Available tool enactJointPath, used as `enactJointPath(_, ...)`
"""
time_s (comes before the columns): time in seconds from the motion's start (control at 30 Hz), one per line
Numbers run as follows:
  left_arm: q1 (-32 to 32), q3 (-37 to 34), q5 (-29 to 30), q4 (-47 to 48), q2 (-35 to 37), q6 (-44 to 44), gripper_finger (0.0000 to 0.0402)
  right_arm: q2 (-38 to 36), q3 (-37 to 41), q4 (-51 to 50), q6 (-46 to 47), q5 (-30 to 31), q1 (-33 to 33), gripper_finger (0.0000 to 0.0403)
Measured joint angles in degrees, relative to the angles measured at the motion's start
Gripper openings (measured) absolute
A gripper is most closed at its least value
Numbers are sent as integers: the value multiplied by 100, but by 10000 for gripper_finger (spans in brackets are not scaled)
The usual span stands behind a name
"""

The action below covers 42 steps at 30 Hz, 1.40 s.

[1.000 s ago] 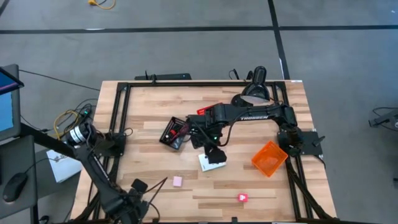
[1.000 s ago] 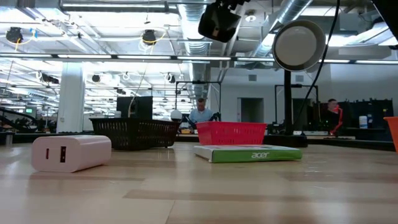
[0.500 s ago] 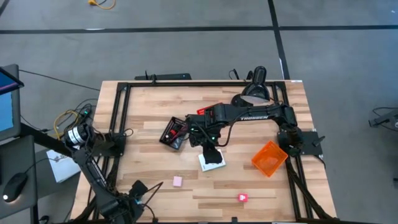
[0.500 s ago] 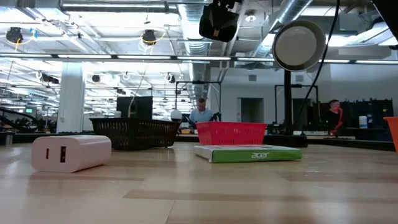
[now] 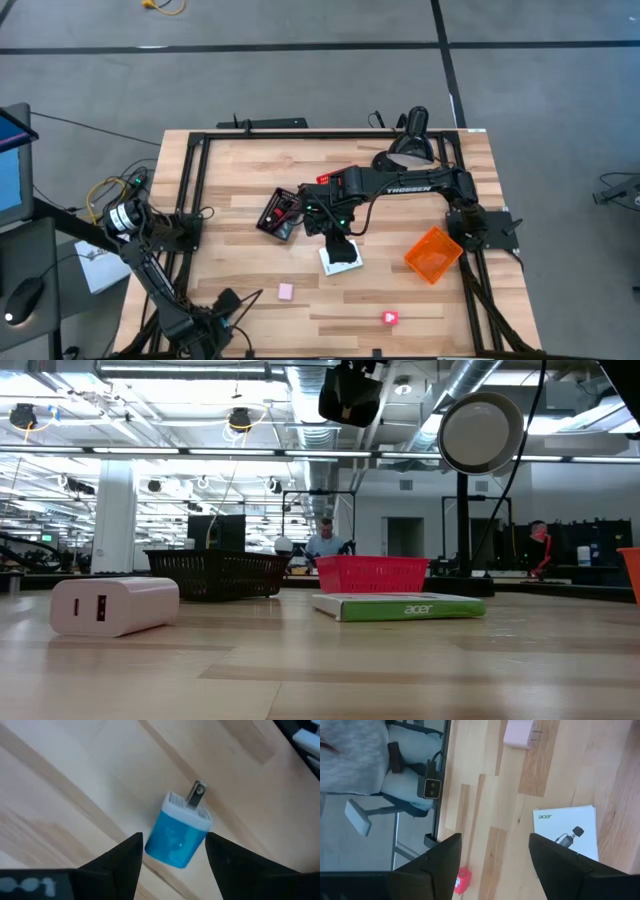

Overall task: Pick and place items into bin
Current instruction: Put the blue charger adapter into the red bin

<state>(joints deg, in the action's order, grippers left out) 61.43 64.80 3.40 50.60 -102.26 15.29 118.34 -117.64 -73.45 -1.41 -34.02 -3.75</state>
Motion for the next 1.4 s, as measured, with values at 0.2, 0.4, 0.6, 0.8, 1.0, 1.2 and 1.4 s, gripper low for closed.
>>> enactJointPath(0.2, -9, -95, 30, -133, 0, -123, 206, 0, 0, 63, 290, 2, 0, 225)
enactJointPath(0.4, -7, -140, 87, -167, 0, -130, 202, 0, 0, 57, 894, 26, 0, 225)
enactJointPath(0.6, -56, -140, 68, -332, 0, 23, 163, 2, 0, -262, 883, 77, -120, 225)
enactJointPath(0.8, -236, -138, -122, -516, 5, 291, 134, 2, 0, -799, 856, 136, -365, 225)
enactJointPath(1.0, -590, -138, 315, -517, 4, 550, 136, 2, 0, -1587, 892, 176, -926, 225)
enactJointPath(1.2, -1130, -140, 297, -513, 4, 559, 138, -102, 109, -1642, 1181, 615, -1752, 225)
enactJointPath(1.4, -1776, -138, -10, -515, 2, 557, 153, -245, 118, -1487, 2107, 1390, -2693, 225)
